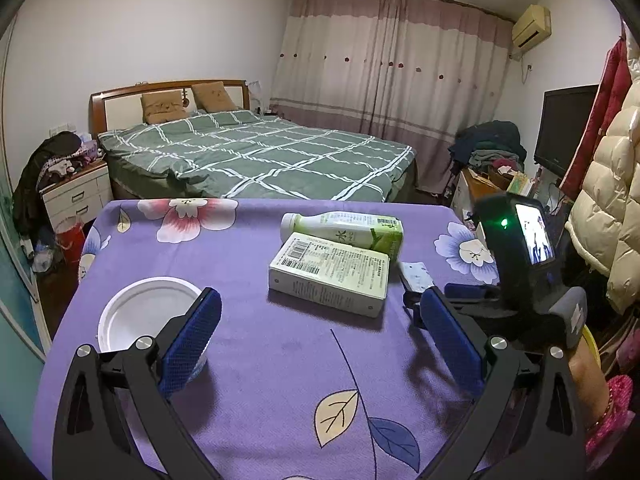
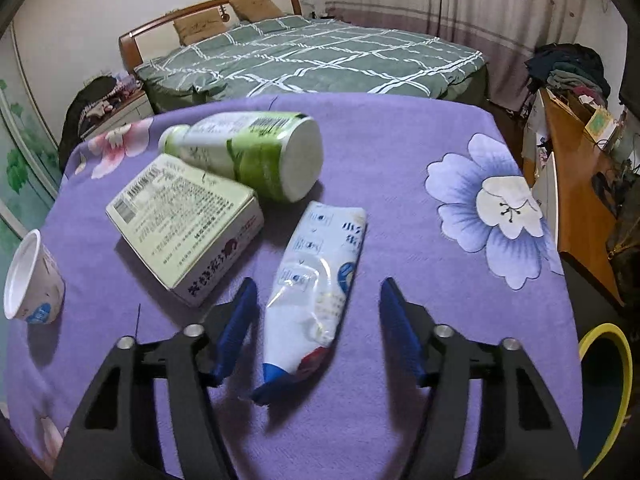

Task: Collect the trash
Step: 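Reach the right tool to the white squeeze pouch and grasp it, then carry the white pouch with the right tool and drop it into the bin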

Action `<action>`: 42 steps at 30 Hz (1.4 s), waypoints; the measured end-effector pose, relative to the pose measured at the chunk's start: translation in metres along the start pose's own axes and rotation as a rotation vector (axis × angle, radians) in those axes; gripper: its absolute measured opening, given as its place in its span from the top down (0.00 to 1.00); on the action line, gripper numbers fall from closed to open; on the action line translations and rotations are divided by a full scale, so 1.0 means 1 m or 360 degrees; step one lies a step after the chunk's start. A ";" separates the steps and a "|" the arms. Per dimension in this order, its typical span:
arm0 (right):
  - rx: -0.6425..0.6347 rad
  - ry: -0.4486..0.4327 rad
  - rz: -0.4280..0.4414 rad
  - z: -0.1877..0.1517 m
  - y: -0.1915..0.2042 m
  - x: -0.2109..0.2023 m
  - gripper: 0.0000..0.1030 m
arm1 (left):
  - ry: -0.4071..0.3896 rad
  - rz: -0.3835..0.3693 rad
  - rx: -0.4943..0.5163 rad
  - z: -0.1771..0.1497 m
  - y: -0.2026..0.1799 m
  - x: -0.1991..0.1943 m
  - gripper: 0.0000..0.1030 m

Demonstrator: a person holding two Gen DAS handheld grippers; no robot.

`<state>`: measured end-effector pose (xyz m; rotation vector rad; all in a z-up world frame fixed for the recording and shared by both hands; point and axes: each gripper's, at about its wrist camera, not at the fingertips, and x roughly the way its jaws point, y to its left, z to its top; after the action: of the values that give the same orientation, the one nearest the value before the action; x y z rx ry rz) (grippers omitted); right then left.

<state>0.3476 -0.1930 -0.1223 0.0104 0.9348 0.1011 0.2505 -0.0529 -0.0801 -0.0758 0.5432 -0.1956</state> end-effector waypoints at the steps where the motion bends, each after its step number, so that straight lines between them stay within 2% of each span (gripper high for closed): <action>1: -0.0011 -0.0003 -0.0013 -0.001 0.001 0.000 0.56 | -0.0002 0.0001 -0.0003 0.000 0.000 0.000 0.05; 2: -0.0019 -0.0008 -0.0023 -0.001 0.000 0.000 0.63 | -0.0003 0.0001 -0.0004 0.000 0.000 -0.001 0.05; 8: -0.0028 -0.0030 -0.0027 -0.004 0.001 0.000 0.66 | -0.0005 0.0005 -0.0010 0.000 0.000 -0.001 0.05; 17: -0.0014 -0.0059 0.0019 -0.013 -0.003 -0.023 0.67 | 0.0003 0.0014 -0.0010 -0.001 0.000 0.000 0.05; 22: 0.0019 -0.0103 0.0009 -0.026 -0.024 -0.047 0.67 | 0.0004 0.0013 -0.0006 -0.001 0.000 0.000 0.05; 29: 0.0139 -0.0179 -0.0092 -0.047 -0.076 -0.083 0.67 | 0.0004 0.0011 -0.0006 -0.002 0.000 0.002 0.05; 34: 0.0284 -0.0217 -0.0240 -0.066 -0.132 -0.106 0.67 | 0.0006 0.0008 -0.0005 -0.003 -0.001 0.002 0.05; 42: 0.0523 -0.0162 -0.0498 -0.105 -0.217 -0.118 0.67 | 0.0009 0.0005 0.0006 -0.003 -0.003 0.002 0.05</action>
<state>0.2113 -0.4237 -0.1016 0.1712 0.8330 -0.3407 0.2500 -0.0568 -0.0833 -0.0705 0.5488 -0.1936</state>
